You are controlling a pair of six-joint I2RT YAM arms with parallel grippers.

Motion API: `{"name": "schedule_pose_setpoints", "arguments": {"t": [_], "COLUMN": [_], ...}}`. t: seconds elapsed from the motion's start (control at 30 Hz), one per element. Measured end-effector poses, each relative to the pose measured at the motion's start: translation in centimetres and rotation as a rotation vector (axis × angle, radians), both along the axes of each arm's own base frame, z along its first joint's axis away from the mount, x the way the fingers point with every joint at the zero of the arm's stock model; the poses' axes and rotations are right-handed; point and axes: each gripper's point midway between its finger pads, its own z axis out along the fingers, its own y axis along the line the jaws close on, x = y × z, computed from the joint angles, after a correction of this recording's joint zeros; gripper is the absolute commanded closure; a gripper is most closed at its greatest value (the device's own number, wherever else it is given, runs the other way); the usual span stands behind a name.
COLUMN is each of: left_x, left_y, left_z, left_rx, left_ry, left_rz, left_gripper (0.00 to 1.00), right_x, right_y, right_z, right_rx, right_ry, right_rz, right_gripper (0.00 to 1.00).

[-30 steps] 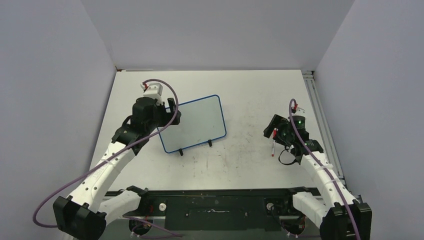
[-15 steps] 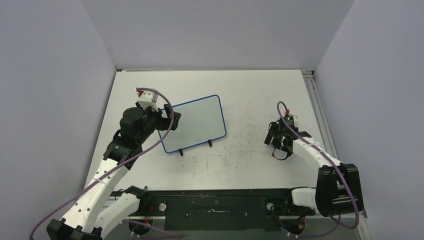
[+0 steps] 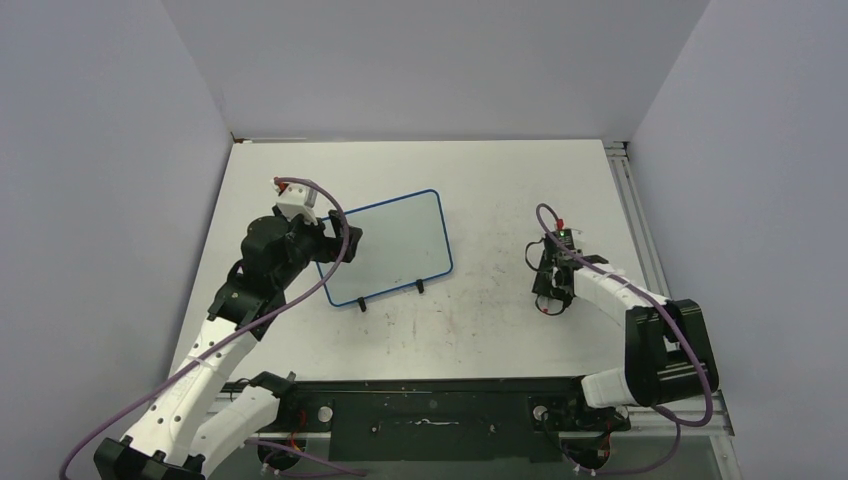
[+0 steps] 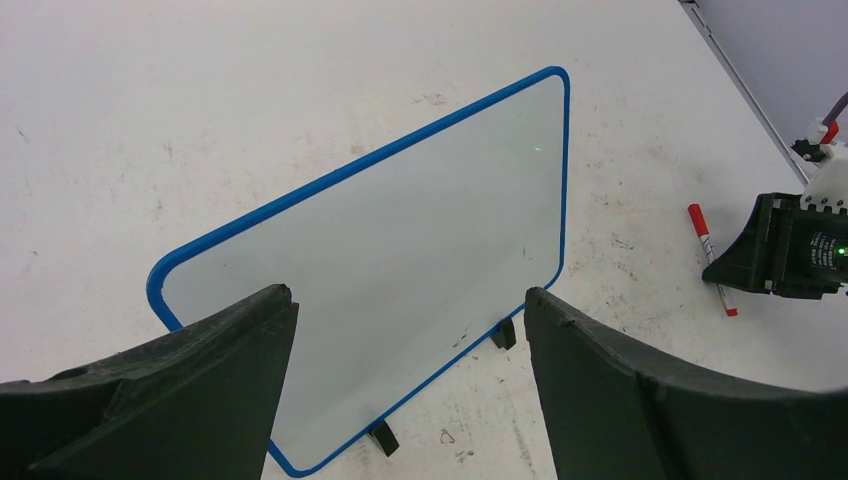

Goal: Write a sentence on the whiteboard
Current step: Open the whiteboard marker at the center of the board.

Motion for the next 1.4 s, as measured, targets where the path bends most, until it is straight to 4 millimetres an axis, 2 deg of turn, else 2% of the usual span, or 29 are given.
{"name": "schedule_pose_setpoints", "arguments": {"t": [0.17,0.3,0.57,0.7,0.9,1.07,1.3,1.4], "left_x": [0.0,-0.1,-0.7,-1.5,-3.9,-7.1,-13.0,-14.8], "left_y": [0.0,0.0,-0.8,-2.2,-5.8,-9.0,-12.4,-13.3], "left_z": [-0.1,0.0,0.2,0.2,0.2,-0.9,-4.8,-6.3], "left_rx": [0.0,-0.001,-0.014,-0.02,0.011,0.1,0.252,0.325], "left_ry": [0.001,-0.001,-0.024,-0.039,-0.077,-0.125,-0.189,-0.196], "left_rz": [0.0,-0.002,-0.06,-0.147,-0.343,-0.525,-0.792,-0.862], "left_gripper": [0.18,0.18,0.18,0.18,0.18,0.18,0.17,0.17], "right_x": [0.4,0.4,0.2,0.2,-0.2,-2.7,-7.8,-10.0], "right_y": [0.5,0.7,2.3,4.2,8.1,11.6,17.3,19.1], "right_z": [0.0,0.0,0.7,2.8,7.9,9.5,10.8,11.4], "right_rx": [-0.019,-0.021,-0.031,-0.009,0.143,0.305,0.535,0.616], "right_ry": [0.001,-0.002,-0.01,-0.056,-0.184,-0.168,-0.067,-0.022], "right_rz": [0.025,0.039,0.113,0.188,0.312,0.448,0.686,0.776], "right_gripper": [0.79,0.94,0.95,0.95,0.95,0.95,0.95,0.95]}}
